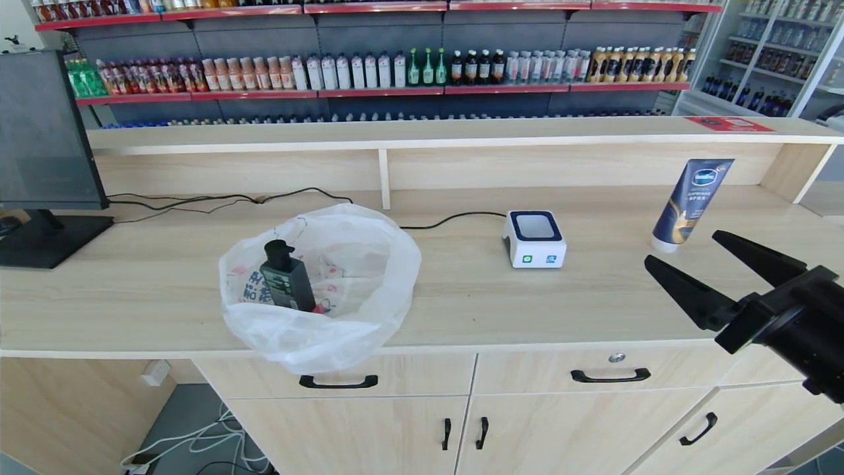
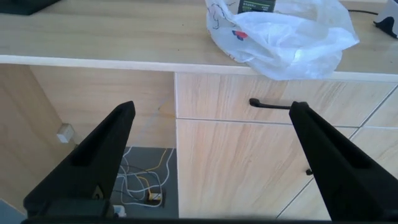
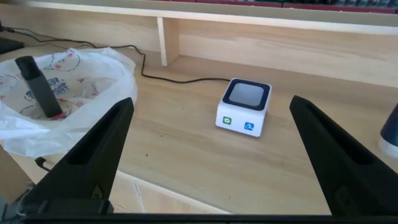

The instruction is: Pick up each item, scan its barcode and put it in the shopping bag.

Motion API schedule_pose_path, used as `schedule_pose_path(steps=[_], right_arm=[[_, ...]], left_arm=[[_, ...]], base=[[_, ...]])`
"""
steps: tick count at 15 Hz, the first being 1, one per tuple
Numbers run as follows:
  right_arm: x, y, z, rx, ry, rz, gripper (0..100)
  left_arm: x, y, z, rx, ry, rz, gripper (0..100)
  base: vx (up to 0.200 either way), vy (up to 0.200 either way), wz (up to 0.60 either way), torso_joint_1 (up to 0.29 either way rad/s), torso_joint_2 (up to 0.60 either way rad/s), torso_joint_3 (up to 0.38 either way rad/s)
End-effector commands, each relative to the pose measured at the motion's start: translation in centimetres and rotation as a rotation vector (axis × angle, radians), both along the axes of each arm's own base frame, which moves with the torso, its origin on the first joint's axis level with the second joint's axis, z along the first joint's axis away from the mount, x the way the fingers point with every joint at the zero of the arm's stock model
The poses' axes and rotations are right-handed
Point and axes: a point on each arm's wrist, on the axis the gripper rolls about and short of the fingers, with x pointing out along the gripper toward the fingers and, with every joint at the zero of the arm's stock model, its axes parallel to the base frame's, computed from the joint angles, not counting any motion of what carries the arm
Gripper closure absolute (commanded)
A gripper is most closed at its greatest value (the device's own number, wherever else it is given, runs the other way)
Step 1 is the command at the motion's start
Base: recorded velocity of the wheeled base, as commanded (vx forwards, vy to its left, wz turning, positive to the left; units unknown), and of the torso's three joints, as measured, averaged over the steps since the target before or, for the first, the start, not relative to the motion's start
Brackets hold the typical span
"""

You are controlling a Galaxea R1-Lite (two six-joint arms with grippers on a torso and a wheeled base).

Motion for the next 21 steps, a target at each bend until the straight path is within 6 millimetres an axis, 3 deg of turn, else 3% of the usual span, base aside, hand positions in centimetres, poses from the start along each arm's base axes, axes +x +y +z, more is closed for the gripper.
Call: schedule_pose_path(steps=[1,7,13,16,19,21], right_arm=[[0.2,-0.4,0.0,0.002,0.002,-0.023,0],[0.1,-0.5,0.0,0.006,0.002,-0.022,0],[0.2,-0.7,0.0,0.011,0.001,-0.035,0],[0.7,-2.3,0.2,0.057,0.012,-0.112,0],[2.9,-5.5,-0.7,0.115,0.081,-0.218,0],[7.3,-7.8,-0.2,0.102,0.055,-0.231,0]], left_arm=[[0.0,0.0,0.0,0.000,-0.001,0.001,0],[0.0,0.0,0.0,-0.001,-0.004,0.001,0],[0.0,0.0,0.0,-0.001,-0.004,0.001,0],[0.0,0.0,0.0,-0.003,-0.004,0.001,0],[0.0,0.0,0.0,-0.004,-0.005,0.001,0],[0.0,0.0,0.0,-0.006,-0.005,0.001,0]], base=[[0.000,-0.200,0.00,0.007,0.01,0.002],[0.000,-0.200,0.00,0.002,0.00,0.002],[0.000,0.000,0.00,0.000,0.00,0.000],[0.000,0.000,0.00,0.000,0.00,0.000],[0.000,0.000,0.00,0.000,0.00,0.000],[0.000,0.000,0.00,0.000,0.00,0.000]])
